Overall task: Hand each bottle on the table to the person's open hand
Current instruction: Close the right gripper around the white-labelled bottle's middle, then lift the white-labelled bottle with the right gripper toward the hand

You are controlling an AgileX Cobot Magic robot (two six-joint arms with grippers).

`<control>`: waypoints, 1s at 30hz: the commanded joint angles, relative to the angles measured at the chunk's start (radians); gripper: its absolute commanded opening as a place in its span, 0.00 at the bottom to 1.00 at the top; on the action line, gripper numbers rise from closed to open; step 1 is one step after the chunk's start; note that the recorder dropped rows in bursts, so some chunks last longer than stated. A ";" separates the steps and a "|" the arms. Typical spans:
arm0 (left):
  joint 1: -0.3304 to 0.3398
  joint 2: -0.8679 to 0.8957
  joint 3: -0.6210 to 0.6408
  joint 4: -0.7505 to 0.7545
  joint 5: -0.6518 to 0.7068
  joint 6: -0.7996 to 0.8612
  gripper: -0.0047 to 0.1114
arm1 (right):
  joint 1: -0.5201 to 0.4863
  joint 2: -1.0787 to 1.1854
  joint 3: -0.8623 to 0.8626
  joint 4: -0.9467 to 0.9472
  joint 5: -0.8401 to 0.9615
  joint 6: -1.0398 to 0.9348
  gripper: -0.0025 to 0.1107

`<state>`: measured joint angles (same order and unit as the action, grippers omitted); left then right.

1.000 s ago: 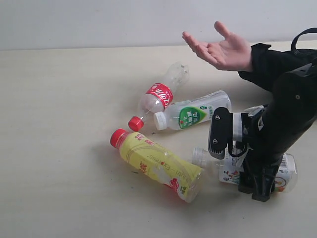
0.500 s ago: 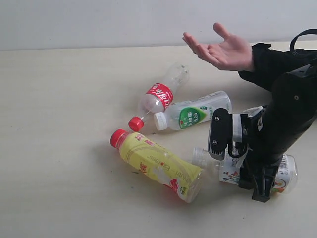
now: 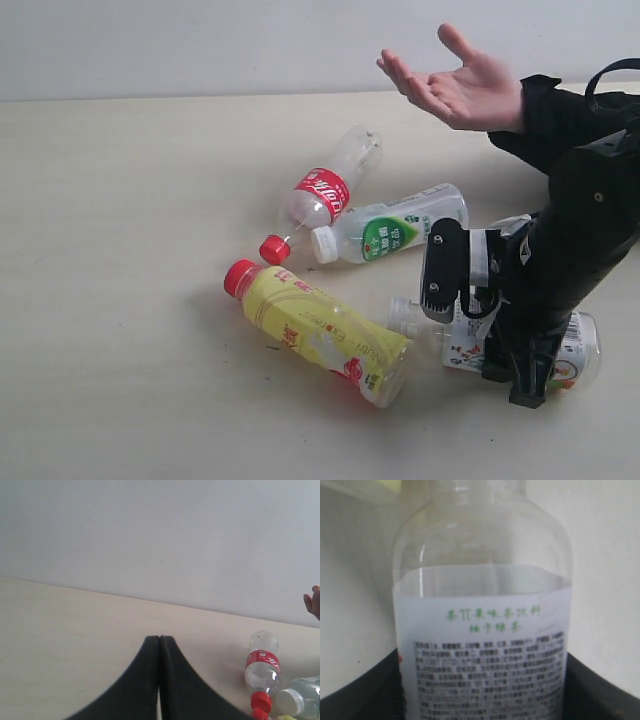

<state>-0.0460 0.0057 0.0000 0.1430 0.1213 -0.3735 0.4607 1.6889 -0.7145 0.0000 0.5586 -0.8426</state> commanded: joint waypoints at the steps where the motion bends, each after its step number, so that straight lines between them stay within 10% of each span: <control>1: -0.004 -0.006 0.000 0.003 -0.011 0.001 0.04 | 0.003 0.001 -0.001 0.000 -0.001 0.003 0.09; 30: -0.004 -0.006 0.000 0.003 -0.011 0.001 0.04 | 0.003 -0.191 -0.001 0.000 0.057 0.067 0.07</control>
<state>-0.0460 0.0057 0.0000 0.1430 0.1213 -0.3735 0.4607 1.5379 -0.7145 0.0000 0.5946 -0.7946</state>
